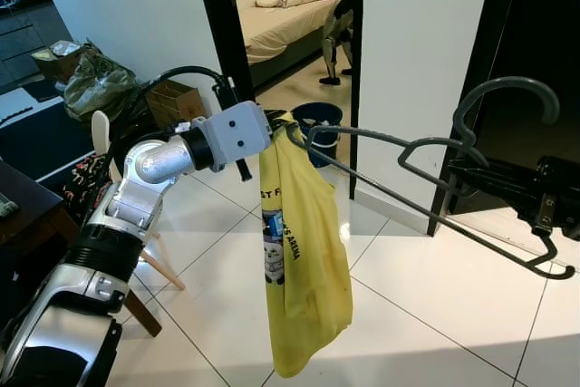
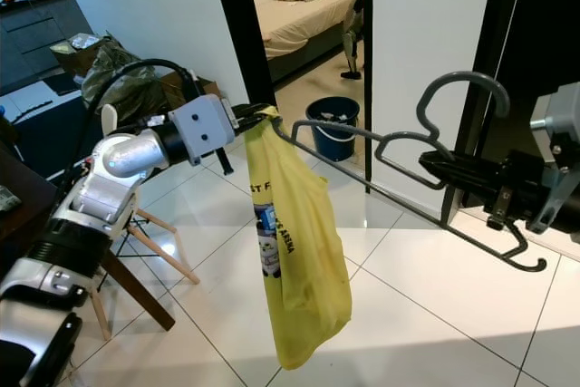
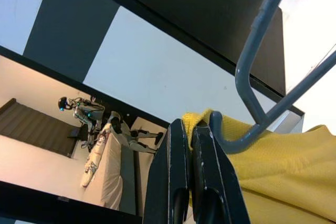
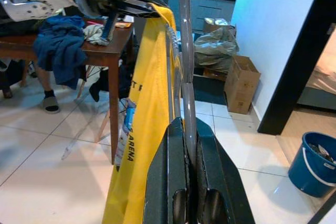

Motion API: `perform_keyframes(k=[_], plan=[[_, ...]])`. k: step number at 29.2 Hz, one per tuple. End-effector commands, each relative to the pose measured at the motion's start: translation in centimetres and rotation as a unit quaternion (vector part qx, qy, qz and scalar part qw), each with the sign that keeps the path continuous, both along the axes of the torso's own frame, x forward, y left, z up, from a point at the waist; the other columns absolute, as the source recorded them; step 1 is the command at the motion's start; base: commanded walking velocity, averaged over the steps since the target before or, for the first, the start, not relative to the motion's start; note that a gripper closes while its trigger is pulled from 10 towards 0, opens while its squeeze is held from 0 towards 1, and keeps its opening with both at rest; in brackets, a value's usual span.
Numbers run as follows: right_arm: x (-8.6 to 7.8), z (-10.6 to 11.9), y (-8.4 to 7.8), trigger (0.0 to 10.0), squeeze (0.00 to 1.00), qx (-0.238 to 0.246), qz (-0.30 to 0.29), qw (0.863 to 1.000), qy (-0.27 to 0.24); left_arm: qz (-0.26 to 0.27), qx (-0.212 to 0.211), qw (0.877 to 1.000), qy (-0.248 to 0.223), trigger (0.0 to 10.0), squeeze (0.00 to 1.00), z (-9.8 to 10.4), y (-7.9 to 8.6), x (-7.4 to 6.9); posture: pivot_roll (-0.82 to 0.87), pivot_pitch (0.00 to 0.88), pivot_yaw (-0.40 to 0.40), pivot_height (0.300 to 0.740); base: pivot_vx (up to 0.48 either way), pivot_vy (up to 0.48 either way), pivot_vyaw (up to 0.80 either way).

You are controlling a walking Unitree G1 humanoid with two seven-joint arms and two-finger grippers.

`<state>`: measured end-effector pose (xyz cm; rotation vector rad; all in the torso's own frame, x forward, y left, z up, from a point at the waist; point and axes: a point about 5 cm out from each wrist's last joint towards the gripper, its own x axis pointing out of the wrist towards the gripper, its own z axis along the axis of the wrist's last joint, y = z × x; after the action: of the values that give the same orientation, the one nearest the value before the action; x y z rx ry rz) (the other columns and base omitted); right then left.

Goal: Hang hanger

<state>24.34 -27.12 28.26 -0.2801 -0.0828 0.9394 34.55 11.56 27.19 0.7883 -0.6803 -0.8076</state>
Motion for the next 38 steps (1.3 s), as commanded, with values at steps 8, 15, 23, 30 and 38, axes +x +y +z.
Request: perform_keyframes(k=[8, 15, 23, 30, 38], plan=[[-0.2, -0.8, 1.4, 10.0, 0.00, -0.008, 0.035, 0.999, 0.016, -0.005, -0.003, 1.000, 0.003, 10.0, 0.00, -0.1, 0.0, -0.2, -0.08, 0.000, 0.157, 0.740, 0.000, 0.000, 0.00], [0.4, -1.4, 1.7, 10.0, 0.00, -0.039, 0.018, 0.999, 0.018, -0.006, -0.006, 1.000, 0.006, 10.0, 0.00, -0.2, -0.1, -0.3, -0.08, 0.000, 0.157, 0.740, 0.000, 0.000, 0.00], [0.9, -1.9, 2.1, 10.0, 0.00, -0.059, 0.000, 0.998, 0.012, -0.008, -0.013, 1.000, 0.012, 10.0, 0.00, -0.2, -0.2, -0.3, -0.08, 0.000, 0.157, 0.740, 0.000, 0.000, 0.00], [0.9, -2.0, 2.8, 10.0, 0.00, -0.052, 0.007, 0.999, 0.010, -0.011, -0.015, 1.000, 0.015, 10.0, 0.00, -0.3, -0.3, -0.3, -0.09, 0.000, 0.161, 0.740, 0.000, 0.000, 0.00], [2.1, -2.4, 5.3, 10.0, 0.00, -0.014, -0.006, 1.000, -0.009, -0.017, -0.023, 0.999, 0.023, 10.0, 0.00, -0.7, -1.0, -0.4, -0.09, 0.000, 0.165, 0.740, 0.000, 0.000, 0.00]])
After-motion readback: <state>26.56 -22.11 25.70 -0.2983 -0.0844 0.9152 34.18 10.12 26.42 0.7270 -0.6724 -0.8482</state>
